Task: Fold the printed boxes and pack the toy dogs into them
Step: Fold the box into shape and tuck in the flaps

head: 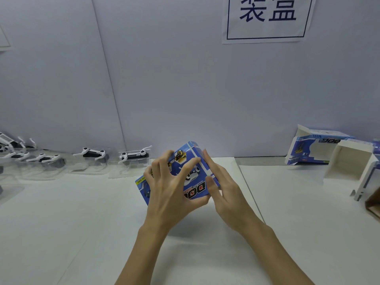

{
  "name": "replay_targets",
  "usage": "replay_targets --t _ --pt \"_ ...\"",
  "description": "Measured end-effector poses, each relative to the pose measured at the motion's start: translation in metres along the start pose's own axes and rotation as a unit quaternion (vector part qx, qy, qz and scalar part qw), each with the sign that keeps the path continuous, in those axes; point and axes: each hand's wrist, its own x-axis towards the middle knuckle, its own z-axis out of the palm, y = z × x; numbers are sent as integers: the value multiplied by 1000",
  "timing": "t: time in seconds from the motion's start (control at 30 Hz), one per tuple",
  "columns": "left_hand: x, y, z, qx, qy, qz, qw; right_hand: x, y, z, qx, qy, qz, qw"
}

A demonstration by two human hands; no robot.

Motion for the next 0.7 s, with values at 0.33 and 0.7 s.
replay_targets --t 0.33,0.7 --pt "-1 2 2 23 7 0 1000 0 8 7 -30 18 -9 999" --pt "1 2 4 37 18 -3 999 3 11 8 -73 5 1 997"
